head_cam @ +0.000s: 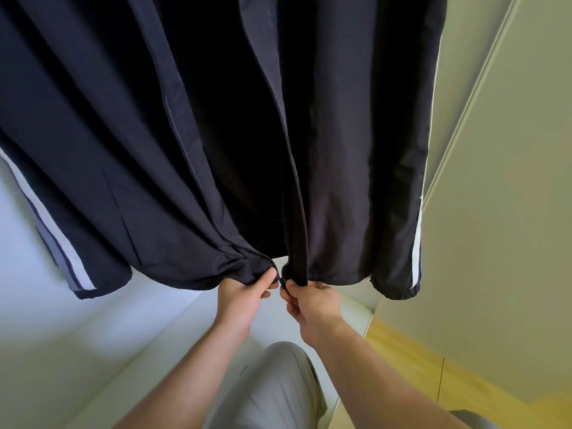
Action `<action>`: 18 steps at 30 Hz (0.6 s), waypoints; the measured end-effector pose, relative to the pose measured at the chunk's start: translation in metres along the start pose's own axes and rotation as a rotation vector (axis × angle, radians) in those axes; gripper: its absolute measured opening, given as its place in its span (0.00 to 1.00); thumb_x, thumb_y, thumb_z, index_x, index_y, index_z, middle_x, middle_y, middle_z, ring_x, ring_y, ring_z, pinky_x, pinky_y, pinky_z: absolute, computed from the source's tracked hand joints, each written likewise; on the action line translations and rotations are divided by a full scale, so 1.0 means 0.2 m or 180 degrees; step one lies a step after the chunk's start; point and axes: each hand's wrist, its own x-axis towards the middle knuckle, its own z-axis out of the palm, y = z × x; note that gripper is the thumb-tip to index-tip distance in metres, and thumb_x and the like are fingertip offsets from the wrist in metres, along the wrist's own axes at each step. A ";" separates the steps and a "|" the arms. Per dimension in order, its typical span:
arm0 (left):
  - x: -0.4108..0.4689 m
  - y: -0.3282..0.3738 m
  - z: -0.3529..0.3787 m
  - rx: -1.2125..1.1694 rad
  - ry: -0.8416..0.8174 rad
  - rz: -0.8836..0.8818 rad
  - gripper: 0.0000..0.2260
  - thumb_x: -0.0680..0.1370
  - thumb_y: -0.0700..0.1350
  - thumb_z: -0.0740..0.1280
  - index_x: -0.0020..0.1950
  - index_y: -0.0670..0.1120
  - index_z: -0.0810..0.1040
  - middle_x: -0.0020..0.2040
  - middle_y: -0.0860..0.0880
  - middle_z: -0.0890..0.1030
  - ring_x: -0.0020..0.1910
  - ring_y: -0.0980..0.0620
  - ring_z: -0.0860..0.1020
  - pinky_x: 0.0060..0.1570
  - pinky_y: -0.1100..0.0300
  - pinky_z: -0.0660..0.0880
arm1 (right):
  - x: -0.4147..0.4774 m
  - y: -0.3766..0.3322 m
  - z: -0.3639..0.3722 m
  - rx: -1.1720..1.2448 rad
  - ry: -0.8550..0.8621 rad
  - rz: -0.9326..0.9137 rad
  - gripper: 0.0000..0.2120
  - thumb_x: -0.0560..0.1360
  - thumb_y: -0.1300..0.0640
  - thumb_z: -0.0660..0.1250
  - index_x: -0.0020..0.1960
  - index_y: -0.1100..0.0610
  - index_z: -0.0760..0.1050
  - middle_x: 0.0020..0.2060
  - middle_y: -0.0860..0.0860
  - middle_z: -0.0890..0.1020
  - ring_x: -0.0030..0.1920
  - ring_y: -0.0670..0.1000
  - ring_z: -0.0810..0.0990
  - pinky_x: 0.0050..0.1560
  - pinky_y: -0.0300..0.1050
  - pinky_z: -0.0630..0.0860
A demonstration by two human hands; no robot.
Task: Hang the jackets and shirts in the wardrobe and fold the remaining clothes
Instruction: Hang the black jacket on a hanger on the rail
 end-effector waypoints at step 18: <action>0.01 -0.02 -0.06 0.0828 -0.0180 0.0203 0.09 0.72 0.44 0.79 0.41 0.42 0.82 0.33 0.48 0.80 0.32 0.56 0.75 0.36 0.61 0.73 | -0.01 0.01 0.05 -0.0041 0.0202 0.0021 0.04 0.77 0.67 0.70 0.51 0.62 0.77 0.34 0.52 0.86 0.37 0.49 0.86 0.39 0.44 0.76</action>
